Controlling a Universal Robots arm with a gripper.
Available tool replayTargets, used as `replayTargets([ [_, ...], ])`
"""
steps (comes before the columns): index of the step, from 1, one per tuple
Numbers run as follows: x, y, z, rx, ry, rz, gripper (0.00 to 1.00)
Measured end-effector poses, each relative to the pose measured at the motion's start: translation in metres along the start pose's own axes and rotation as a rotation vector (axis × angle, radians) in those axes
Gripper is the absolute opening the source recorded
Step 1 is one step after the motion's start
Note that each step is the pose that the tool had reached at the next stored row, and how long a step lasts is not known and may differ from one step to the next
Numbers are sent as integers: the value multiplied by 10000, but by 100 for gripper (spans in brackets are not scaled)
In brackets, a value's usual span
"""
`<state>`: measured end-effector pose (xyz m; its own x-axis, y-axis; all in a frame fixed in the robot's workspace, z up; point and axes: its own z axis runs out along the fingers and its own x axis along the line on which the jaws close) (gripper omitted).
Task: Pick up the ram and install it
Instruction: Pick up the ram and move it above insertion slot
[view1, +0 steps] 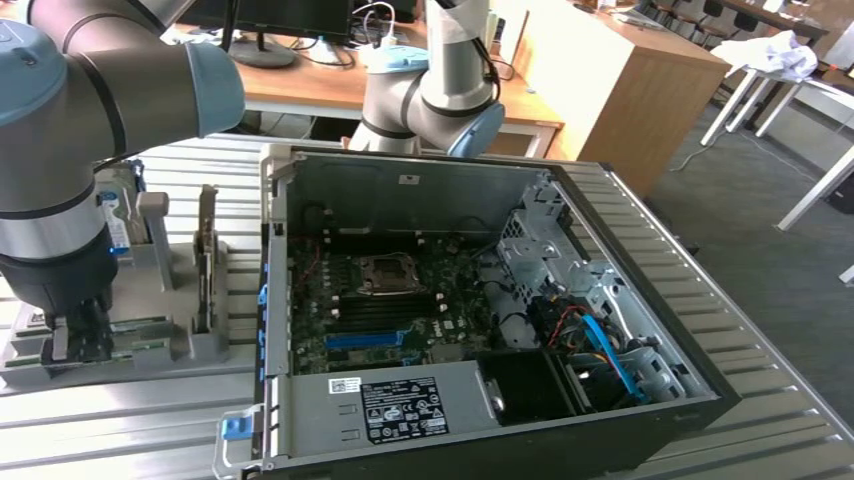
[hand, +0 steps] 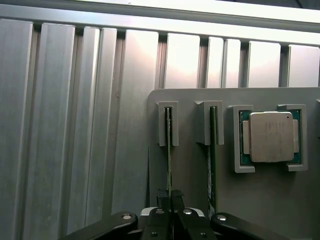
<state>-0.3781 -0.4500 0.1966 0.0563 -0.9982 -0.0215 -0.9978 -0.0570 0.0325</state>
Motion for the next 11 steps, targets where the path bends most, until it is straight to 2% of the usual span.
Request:
replayTargets([
  [6, 0, 0, 0, 0, 2, 1, 13],
  [11, 0, 0, -2, -1, 28, 1, 13],
])
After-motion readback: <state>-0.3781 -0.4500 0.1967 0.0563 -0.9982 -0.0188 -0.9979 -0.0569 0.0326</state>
